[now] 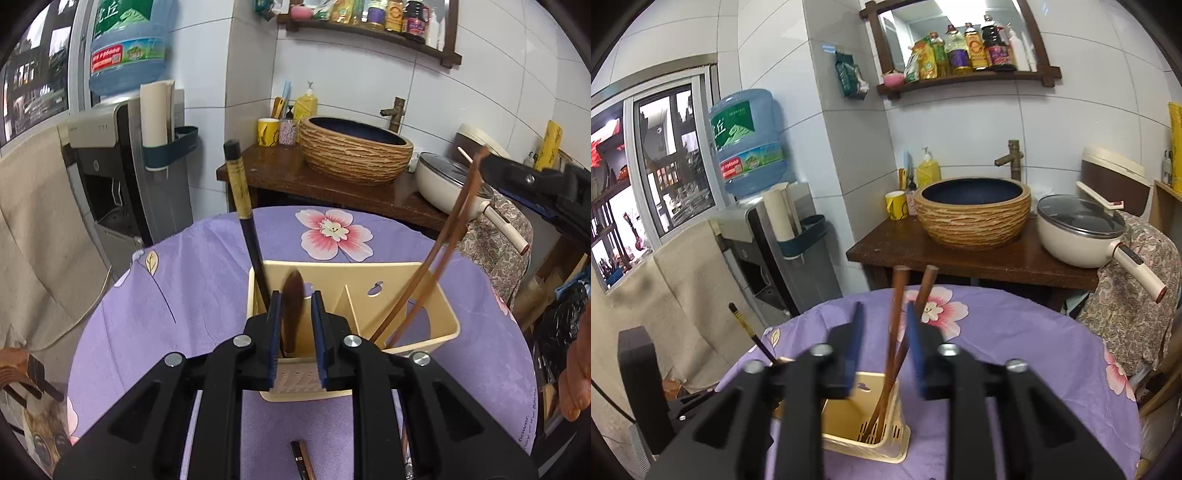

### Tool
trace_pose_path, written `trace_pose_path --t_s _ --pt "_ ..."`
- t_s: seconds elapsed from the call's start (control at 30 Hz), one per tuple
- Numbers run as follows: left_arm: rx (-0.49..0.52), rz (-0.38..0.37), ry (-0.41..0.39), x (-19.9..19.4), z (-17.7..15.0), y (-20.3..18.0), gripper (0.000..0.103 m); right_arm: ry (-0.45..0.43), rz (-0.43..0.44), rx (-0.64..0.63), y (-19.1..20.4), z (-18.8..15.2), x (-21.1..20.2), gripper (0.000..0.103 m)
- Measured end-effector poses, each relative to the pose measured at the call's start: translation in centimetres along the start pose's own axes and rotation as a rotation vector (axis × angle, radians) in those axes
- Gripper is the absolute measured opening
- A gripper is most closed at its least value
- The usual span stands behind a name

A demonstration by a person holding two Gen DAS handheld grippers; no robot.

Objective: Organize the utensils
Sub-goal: 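Open both tools to drop the spoon and chopstick into the caddy, then move both tools back toward the remaining utensils on the cloth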

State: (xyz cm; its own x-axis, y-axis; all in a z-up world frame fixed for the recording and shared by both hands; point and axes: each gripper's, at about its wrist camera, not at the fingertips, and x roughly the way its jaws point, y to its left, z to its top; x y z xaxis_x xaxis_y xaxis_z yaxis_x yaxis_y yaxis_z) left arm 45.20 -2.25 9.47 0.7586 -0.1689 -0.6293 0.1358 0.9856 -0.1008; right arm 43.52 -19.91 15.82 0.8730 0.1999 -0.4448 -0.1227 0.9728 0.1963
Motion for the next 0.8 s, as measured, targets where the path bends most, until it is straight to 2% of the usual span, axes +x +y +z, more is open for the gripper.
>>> trace_pose_path --t_s 0.03,0.07,0.17,0.23,0.27,0.3,0.4,0.5,0.7,0.77,0.8 --pt "0.004 -0.004 -0.004 -0.2 0.0 -0.1 0.028 -0.01 0.001 0.007 -0.2 0.0 -0.2 0.05" --pt "0.001 -0.014 -0.013 -0.6 -0.1 -0.1 0.038 -0.019 0.006 0.015 -0.3 0.0 -0.5 0.05" --pt "-0.043 -0.065 -0.05 -2.2 -0.3 0.5 0.057 -0.033 0.012 0.035 -0.9 0.0 -1.3 0.053" --pt "-0.075 -0.096 -0.075 -3.6 -0.7 1.0 0.066 -0.047 0.009 0.045 -1.2 -0.2 -2.1 0.063" --pt "-0.088 -0.102 -0.092 -4.5 -1.2 1.2 0.075 -0.054 0.008 0.047 -1.4 -0.4 -2.6 0.065" --pt "-0.094 -0.098 -0.104 -5.2 -1.6 1.2 0.083 -0.058 0.003 0.048 -1.5 -0.6 -3.0 0.07" --pt "-0.09 -0.063 -0.112 -7.0 -3.6 1.6 0.095 -0.016 -0.004 0.047 -1.8 -2.1 -4.2 0.077" --pt "-0.094 0.002 -0.059 -7.3 -6.4 2.2 0.098 0.048 -0.015 0.002 -1.7 -5.2 -4.9 0.083" --pt "-0.077 0.09 0.072 -5.9 -12.4 3.2 0.098 0.226 -0.074 -0.104 -1.6 -12.8 -4.0 0.083" --pt "-0.059 0.091 0.094 -5.4 -14.1 3.3 0.097 0.281 -0.082 -0.105 -1.7 -15.0 -3.6 0.082" --pt "-0.042 0.097 0.119 -5.0 -15.1 3.3 0.093 0.311 -0.078 -0.092 -1.9 -16.1 -3.4 0.08"
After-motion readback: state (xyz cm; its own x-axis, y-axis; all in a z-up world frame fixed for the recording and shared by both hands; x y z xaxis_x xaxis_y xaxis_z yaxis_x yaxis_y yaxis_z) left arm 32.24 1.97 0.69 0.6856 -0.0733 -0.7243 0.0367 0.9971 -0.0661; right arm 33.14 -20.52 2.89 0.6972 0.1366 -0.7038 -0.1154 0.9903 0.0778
